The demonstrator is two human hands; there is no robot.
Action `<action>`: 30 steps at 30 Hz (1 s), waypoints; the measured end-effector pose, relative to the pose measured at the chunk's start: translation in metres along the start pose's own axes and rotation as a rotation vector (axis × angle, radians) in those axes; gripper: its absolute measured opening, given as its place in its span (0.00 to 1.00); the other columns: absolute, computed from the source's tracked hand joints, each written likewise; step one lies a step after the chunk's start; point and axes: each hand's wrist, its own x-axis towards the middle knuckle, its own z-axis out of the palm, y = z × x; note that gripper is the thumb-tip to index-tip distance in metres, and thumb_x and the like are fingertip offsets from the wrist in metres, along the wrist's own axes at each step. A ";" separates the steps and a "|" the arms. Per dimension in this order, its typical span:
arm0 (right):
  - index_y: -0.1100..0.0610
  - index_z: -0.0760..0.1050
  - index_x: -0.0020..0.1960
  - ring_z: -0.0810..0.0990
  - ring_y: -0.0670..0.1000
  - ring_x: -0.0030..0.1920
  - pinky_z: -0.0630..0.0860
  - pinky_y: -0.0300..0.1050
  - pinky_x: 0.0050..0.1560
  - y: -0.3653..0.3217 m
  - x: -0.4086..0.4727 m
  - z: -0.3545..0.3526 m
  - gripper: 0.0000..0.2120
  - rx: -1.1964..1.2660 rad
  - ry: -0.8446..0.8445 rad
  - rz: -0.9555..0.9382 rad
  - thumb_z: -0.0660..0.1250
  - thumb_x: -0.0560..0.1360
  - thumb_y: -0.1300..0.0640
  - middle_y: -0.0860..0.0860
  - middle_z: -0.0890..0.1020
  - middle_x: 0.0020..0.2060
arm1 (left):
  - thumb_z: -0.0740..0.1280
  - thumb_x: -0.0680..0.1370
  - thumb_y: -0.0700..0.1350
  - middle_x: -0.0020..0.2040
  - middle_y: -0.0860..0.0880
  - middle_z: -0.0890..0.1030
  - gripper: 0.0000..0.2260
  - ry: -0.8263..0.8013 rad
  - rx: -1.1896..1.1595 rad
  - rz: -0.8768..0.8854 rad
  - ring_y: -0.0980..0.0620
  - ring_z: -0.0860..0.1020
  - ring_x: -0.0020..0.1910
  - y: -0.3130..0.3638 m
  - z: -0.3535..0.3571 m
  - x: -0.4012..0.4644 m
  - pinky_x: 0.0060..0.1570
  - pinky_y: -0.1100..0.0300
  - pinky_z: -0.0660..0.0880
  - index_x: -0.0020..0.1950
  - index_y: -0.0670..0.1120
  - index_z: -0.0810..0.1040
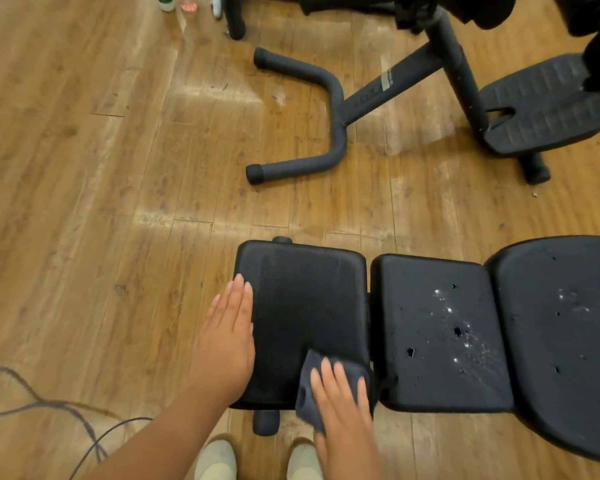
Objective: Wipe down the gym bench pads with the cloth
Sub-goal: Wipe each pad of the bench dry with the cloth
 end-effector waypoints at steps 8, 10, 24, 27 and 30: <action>0.56 0.64 0.67 0.41 0.50 0.75 0.46 0.54 0.70 0.004 0.007 -0.004 0.32 -0.015 -0.017 0.065 0.63 0.63 0.54 0.52 0.52 0.75 | 0.49 0.78 0.43 0.73 0.39 0.63 0.23 -0.013 0.016 0.004 0.46 0.59 0.73 -0.002 0.000 -0.001 0.71 0.55 0.51 0.73 0.37 0.60; 0.56 0.64 0.68 0.47 0.50 0.75 0.47 0.54 0.70 0.010 0.022 -0.011 0.42 0.031 -0.027 0.073 0.76 0.57 0.57 0.52 0.63 0.71 | 0.49 0.78 0.43 0.73 0.39 0.63 0.23 -0.009 0.012 0.006 0.46 0.58 0.73 -0.001 0.001 0.000 0.71 0.54 0.51 0.73 0.37 0.60; 0.57 0.56 0.74 0.46 0.51 0.75 0.41 0.47 0.74 0.065 0.170 -0.059 0.25 0.320 0.082 0.203 0.54 0.78 0.66 0.53 0.57 0.75 | 0.48 0.79 0.42 0.75 0.39 0.58 0.24 -0.019 0.012 -0.001 0.45 0.56 0.75 -0.001 0.005 -0.002 0.72 0.52 0.50 0.75 0.37 0.55; 0.56 0.54 0.75 0.43 0.46 0.74 0.42 0.46 0.75 0.063 0.148 -0.055 0.27 0.389 0.115 0.175 0.54 0.78 0.67 0.51 0.54 0.76 | 0.48 0.79 0.42 0.75 0.39 0.59 0.23 -0.016 0.027 -0.002 0.44 0.58 0.74 0.000 0.004 -0.001 0.72 0.53 0.50 0.74 0.37 0.57; 0.54 0.50 0.76 0.41 0.46 0.74 0.44 0.48 0.75 0.051 0.099 -0.041 0.31 0.375 0.109 0.160 0.56 0.76 0.68 0.49 0.50 0.76 | 0.49 0.79 0.42 0.74 0.39 0.60 0.23 -0.017 0.029 0.000 0.44 0.58 0.74 0.000 0.003 -0.001 0.72 0.52 0.50 0.74 0.37 0.57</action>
